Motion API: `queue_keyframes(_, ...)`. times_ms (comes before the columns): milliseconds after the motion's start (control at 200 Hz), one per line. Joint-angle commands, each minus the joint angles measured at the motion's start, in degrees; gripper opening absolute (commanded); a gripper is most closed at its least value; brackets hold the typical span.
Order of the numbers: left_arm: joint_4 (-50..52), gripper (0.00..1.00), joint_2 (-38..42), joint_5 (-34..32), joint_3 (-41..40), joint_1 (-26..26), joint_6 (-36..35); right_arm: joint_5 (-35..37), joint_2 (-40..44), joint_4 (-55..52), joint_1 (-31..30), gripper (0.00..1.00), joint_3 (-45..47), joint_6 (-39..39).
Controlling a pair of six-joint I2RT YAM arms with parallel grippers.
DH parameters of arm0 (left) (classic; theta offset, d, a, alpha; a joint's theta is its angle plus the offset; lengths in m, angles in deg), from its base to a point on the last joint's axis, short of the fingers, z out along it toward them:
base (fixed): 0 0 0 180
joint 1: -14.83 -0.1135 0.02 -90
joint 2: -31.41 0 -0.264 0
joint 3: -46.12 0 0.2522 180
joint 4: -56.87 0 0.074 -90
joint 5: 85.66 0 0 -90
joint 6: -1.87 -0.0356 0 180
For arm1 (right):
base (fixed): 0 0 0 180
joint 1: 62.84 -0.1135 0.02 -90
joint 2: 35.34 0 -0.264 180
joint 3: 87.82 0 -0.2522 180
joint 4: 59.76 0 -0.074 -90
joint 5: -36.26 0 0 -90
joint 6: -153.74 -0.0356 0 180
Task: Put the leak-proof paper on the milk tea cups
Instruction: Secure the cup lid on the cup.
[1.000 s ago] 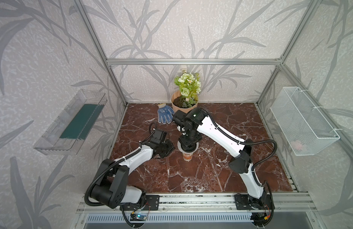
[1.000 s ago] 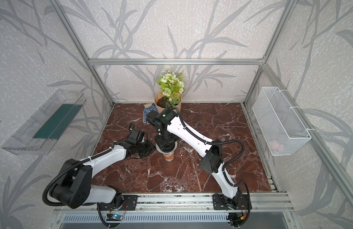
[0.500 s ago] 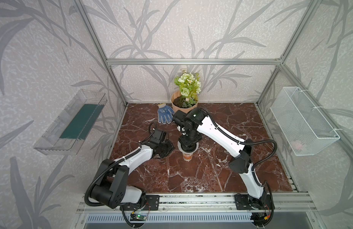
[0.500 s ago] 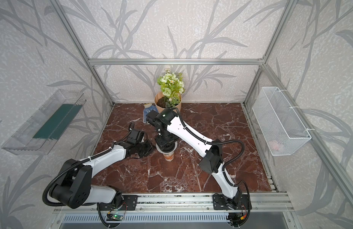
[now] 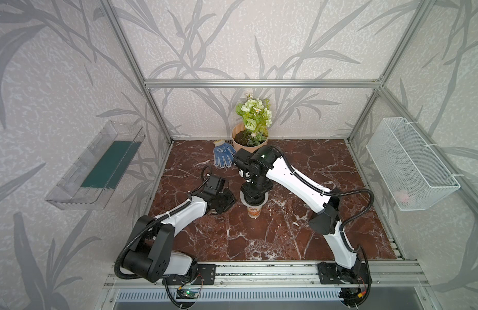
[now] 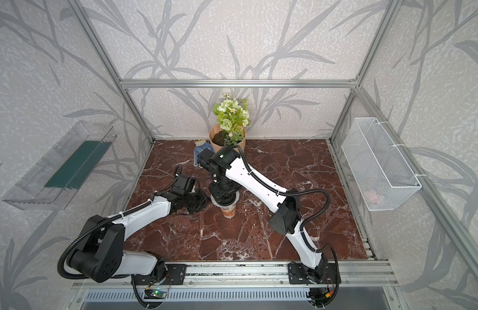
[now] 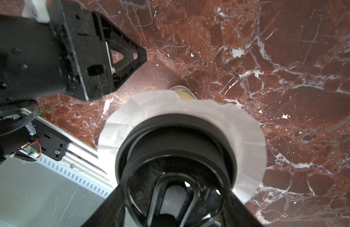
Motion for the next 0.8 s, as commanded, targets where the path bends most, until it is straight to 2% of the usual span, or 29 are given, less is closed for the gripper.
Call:
queue_keyframes(0,1.4,0.33,1.8,-0.7,-0.8,-0.5,-0.2,0.7,-0.9,-9.0,-0.3,0.65,0.0,0.0)
queue_keyframes(200,2.6,0.33,3.8,-1.4,-0.2,-1.0,-1.8,2.0,-1.4,-9.2,-0.2,0.65,0.2,0.4)
queue_keyframes(535,3.5,0.38,14.7,-1.0,0.2,-2.0,-3.6,1.3,-1.4,-7.9,-0.1,0.65,2.1,0.9)
queue_keyframes(795,-2.0,0.43,19.4,8.4,-2.1,-3.3,-1.8,-0.4,-0.8,-6.5,0.1,0.66,4.4,1.5)
